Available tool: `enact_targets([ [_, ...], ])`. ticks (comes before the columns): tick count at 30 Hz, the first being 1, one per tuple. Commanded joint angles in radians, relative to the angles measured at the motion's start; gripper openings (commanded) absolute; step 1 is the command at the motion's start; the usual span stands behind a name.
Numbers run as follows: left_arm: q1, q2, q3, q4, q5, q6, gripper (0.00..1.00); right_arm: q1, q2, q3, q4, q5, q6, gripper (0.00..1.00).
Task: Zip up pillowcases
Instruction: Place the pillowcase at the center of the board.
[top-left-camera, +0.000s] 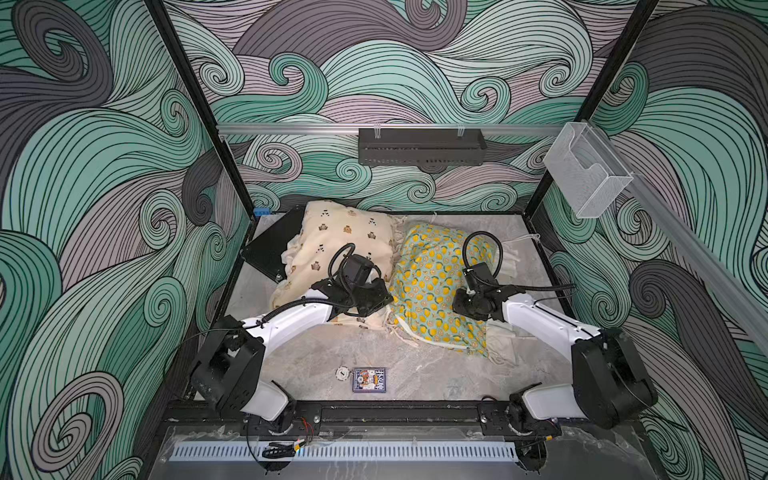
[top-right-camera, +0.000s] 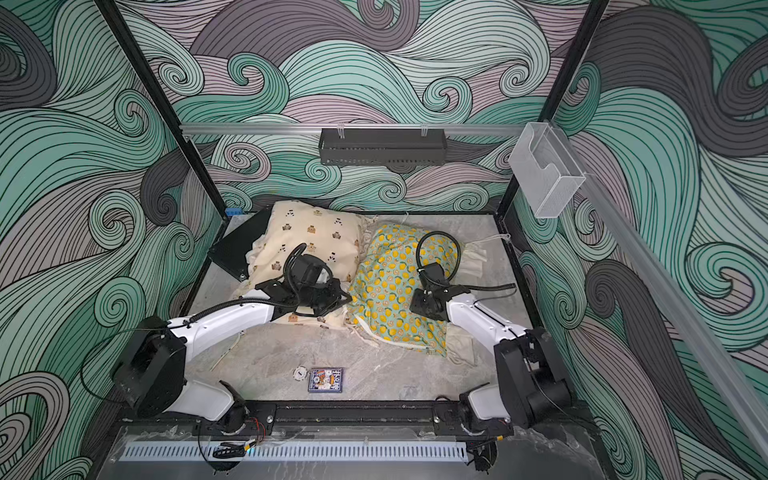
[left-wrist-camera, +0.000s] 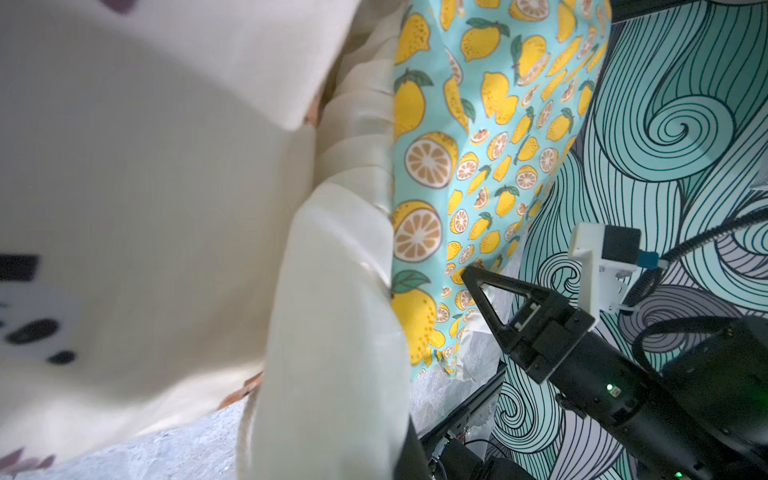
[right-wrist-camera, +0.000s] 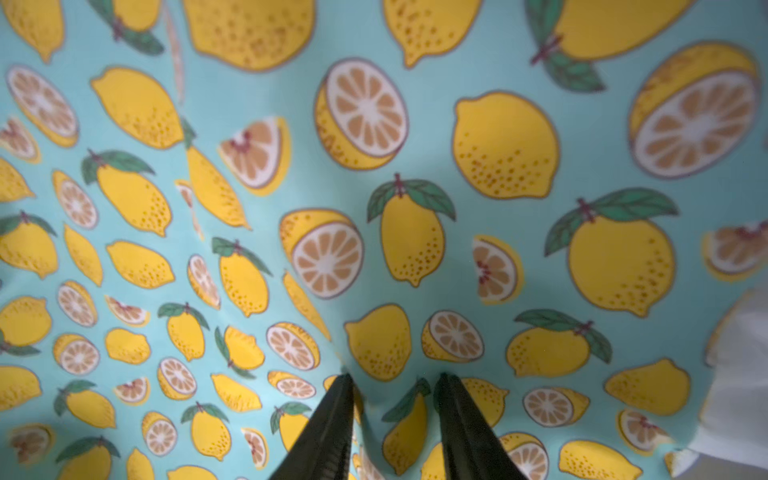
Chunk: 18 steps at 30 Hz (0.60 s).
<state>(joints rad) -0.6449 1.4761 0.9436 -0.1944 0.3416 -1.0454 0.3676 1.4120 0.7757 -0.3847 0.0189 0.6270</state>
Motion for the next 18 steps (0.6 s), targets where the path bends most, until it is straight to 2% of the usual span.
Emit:
enact_targets([
  [1, -0.032, 0.034, 0.057, -0.015, -0.016, 0.02, 0.0, -0.017, 0.012, 0.031, 0.053, 0.07, 0.0, 0.25],
  [4, -0.057, 0.058, 0.087, -0.019, -0.014, 0.026, 0.0, -0.048, 0.012, 0.033, 0.061, 0.075, 0.007, 0.14],
  [9, -0.104, 0.101, 0.147, -0.025, -0.025, 0.035, 0.0, -0.113, -0.002, 0.052, 0.076, 0.059, 0.002, 0.04],
  [13, -0.142, 0.16, 0.219, -0.044, -0.039, 0.043, 0.0, -0.168, -0.02, 0.076, 0.08, 0.077, 0.004, 0.0],
  [18, -0.195, 0.239, 0.302, -0.04, -0.064, 0.038, 0.0, -0.256, -0.038, 0.106, 0.079, 0.101, 0.026, 0.0],
])
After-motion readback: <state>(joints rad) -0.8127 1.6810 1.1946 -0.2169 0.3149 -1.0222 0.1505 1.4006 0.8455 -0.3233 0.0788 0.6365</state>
